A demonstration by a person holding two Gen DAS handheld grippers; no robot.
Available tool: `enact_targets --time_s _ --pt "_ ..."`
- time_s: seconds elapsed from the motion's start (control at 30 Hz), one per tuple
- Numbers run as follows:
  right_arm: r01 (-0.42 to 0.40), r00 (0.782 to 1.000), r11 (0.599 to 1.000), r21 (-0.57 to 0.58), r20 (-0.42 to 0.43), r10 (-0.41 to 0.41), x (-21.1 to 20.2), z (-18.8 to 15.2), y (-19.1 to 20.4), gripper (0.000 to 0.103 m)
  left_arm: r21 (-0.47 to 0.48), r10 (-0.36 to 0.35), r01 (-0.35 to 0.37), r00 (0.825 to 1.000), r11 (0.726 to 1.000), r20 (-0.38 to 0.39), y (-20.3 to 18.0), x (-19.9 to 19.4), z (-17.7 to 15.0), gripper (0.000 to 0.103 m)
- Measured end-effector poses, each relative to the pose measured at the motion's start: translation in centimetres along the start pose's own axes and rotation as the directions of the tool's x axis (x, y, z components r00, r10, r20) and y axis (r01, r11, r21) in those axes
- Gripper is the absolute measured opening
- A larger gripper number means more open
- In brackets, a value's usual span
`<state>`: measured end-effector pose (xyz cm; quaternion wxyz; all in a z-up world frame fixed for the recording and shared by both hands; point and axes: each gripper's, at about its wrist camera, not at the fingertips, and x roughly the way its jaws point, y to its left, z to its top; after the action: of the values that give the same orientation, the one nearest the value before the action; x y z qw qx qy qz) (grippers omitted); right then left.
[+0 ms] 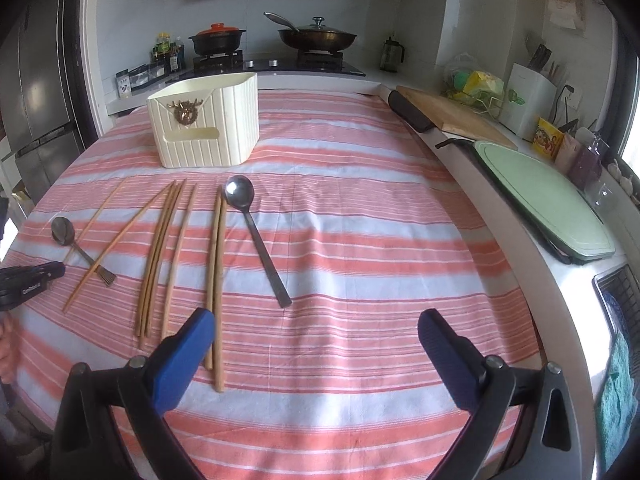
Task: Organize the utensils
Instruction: 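Move the left tool down toward the ribbed-handle spoon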
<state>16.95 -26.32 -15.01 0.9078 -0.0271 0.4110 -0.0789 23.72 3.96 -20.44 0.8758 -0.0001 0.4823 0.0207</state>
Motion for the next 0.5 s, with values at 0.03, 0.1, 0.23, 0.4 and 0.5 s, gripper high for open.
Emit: enact_targets --time_s 0.03,0.1,0.23,0.4,0.5 --pt "-0.001 1.000 1.000 -0.005 -0.004 0.001 0.2 -0.1 0.1 0.103 -0.005 0.021 -0.021 1.000 1.000 0.006 0.5 -0.3 -0.4 0.007" --pt "-0.010 1.000 1.000 -0.021 -0.014 0.010 0.7 -0.1 0.2 0.103 0.006 0.082 -0.082 0.996 0.997 0.032 1.1 -0.4 -0.9 0.007" --pt "-0.051 0.998 0.995 -0.087 -0.041 0.047 2.7 0.8 1.1 0.103 0.074 0.113 -0.119 0.991 0.990 0.077 0.7 0.5 -0.5 0.005" --pt "-0.078 0.993 0.987 -0.140 -0.096 0.065 6.2 2.6 1.8 0.102 0.165 0.043 -0.061 0.993 0.984 0.111 -1.7 1.1 0.5 0.005" --pt "-0.073 0.992 0.983 -0.170 -0.111 0.054 7.2 3.1 2.3 0.102 0.134 0.029 -0.040 0.996 0.990 0.081 -0.6 0.9 0.5 0.006"
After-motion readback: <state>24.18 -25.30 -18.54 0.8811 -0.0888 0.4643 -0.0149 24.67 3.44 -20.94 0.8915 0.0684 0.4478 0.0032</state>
